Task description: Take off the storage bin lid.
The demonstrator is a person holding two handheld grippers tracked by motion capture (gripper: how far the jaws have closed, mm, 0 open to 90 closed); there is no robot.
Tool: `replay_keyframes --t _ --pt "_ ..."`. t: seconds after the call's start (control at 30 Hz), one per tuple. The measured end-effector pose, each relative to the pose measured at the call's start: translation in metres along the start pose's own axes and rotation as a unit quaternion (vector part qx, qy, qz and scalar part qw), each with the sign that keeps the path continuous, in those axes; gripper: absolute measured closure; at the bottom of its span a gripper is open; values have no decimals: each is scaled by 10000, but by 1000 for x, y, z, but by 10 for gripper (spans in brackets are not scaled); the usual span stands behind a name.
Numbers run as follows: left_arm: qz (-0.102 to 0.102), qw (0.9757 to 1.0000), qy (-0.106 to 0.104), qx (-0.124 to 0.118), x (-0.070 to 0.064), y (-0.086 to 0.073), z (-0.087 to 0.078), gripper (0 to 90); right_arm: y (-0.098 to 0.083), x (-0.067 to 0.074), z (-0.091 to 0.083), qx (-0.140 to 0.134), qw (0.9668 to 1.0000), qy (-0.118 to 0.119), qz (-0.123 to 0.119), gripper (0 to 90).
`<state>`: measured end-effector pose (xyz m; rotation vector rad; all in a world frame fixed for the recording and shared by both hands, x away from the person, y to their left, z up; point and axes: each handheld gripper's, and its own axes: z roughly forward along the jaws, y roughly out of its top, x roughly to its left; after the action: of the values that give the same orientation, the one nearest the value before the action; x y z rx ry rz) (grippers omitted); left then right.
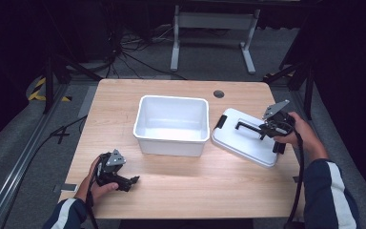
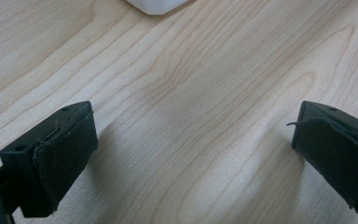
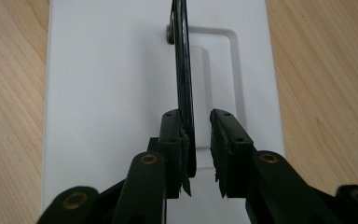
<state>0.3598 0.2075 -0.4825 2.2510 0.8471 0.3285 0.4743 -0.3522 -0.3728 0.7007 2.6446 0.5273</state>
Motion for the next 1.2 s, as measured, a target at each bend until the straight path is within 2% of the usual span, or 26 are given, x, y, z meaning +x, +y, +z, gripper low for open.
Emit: replay_keyframes --t 0.17,0.27,0.5,0.87,1.2 --pt "-48 10000 -10 -3 -1 0 0 5 1 -1 -3 -147 9998 40 100 692" --pt "3 10000 1 3 0 0 0 5 2 -1 -4 -252 9995 9 174 668" --pt "-34 10000 -17 0 0 0 0 5 4 2 -10 -382 9989 -51 254 603" --pt "-24 10000 -13 -2 0 0 0 5 2 12 -27 -605 9974 -176 336 526" --pt "-29 10000 -15 -4 0 0 0 5 -7 22 -44 -772 9958 -268 406 473"
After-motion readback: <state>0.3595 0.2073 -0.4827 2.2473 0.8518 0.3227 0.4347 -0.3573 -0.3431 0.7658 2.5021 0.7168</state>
